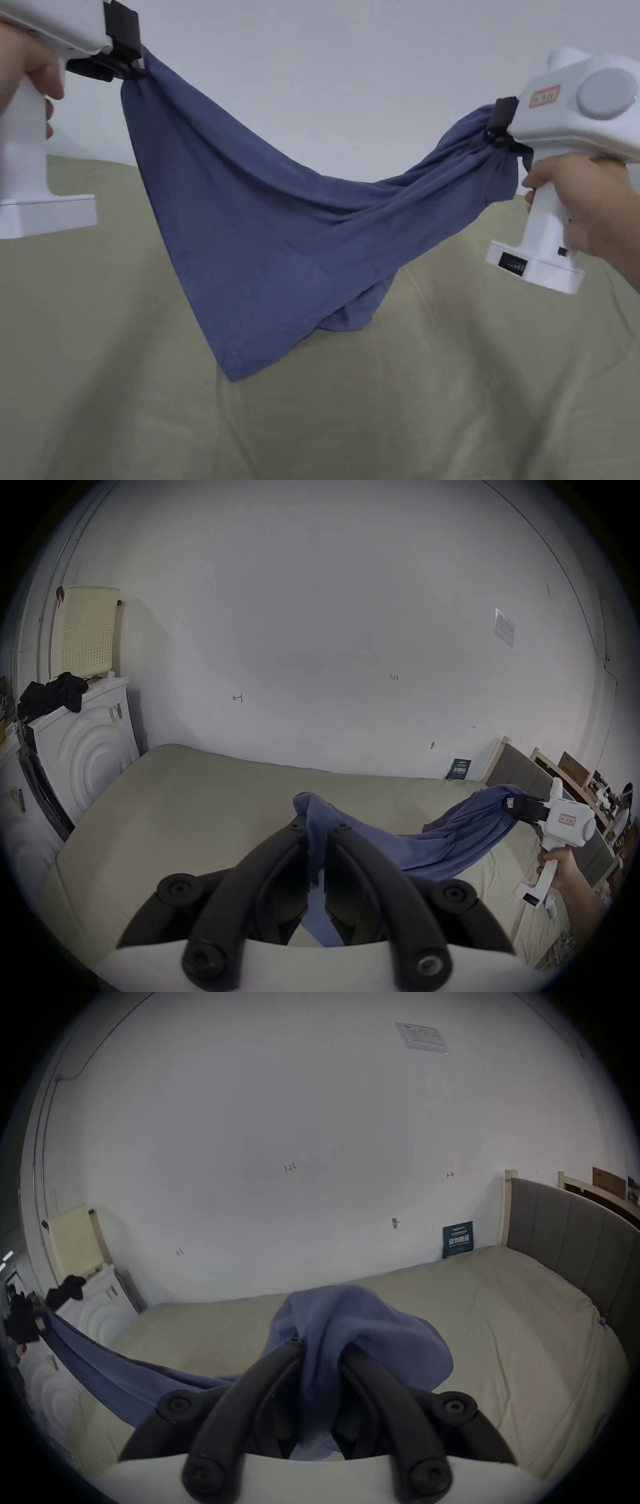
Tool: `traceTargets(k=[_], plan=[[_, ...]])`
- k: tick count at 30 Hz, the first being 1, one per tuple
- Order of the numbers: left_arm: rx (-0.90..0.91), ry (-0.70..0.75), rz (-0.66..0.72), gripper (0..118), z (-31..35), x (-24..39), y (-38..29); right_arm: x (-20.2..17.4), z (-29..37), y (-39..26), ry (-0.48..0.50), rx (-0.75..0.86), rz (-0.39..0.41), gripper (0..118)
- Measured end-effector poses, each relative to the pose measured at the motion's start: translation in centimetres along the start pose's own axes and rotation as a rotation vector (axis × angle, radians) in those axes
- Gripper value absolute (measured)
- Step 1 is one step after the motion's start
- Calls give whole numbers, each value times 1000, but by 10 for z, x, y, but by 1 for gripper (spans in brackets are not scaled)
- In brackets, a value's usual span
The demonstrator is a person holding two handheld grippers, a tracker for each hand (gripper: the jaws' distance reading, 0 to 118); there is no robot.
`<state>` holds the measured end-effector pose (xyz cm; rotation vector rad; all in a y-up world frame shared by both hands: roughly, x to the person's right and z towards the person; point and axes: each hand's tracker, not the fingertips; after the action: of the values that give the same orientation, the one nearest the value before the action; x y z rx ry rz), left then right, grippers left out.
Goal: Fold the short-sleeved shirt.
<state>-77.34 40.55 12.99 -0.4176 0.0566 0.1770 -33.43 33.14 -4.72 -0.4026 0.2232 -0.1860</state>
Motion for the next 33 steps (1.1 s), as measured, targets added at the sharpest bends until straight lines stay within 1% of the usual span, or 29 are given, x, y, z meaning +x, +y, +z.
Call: traceTargets(k=[2, 5, 8, 12, 15, 17, 18, 19, 21, 24, 25, 26, 27, 28, 29, 30, 31, 33], plan=[[-13, -10, -12, 7, 9, -7, -14, 18, 2, -17, -18, -19, -6, 9], [-66, -24, -27, 7, 24, -20, -47, 49, 11, -41, -41, -73, -49, 9], [-129, -68, 4, 7, 25, -44, -70, 80, 30, -65, -52, -108, -81, 9], [-199, -105, 10, 7, 52, -50, -117, 114, 57, -100, -54, -157, -127, 9], [-262, -149, 43, 7, 68, -51, -165, 134, 74, -134, -58, -236, -178, 9], [-304, -146, 66, 7, 78, -47, -200, 141, 86, -159, -62, -284, -199, 9], [-338, -160, 69, 7, 83, -47, -219, 145, 92, -172, -70, -310, -188, 9], [-358, -144, 71, 7, 88, -45, -237, 148, 97, -183, -74, -323, -184, 9], [-425, -137, 94, 7, 99, -43, -271, 153, 109, -200, -64, -346, -191, 9], [-479, -117, 100, 7, 119, -40, -312, 163, 125, -218, -55, -376, -233, 9], [-483, -111, 118, 7, 126, -40, -324, 166, 130, -221, -51, -377, -245, 9], [-533, -126, 149, 7, 132, -40, -333, 168, 134, -223, -54, -389, -253, 10], [-541, -122, 178, 7, 139, -39, -342, 171, 137, -226, -58, -398, -265, 12], [-565, -135, 208, 7, 144, -41, -352, 174, 140, -228, -64, -404, -283, 19], [-596, -138, 222, 7, 147, -38, -358, 176, 143, -228, -74, -408, -294, 33], [-619, -126, 231, 7, 151, -34, -366, 177, 147, -229, -91, -408, -308, 58], [-640, -122, 240, 7, 155, -28, -373, 178, 150, -228, -111, -412, -313, 78], [-655, -140, 265, 9, 166, -22, -378, 179, 165, -223, -173, -395, -307, 85]])
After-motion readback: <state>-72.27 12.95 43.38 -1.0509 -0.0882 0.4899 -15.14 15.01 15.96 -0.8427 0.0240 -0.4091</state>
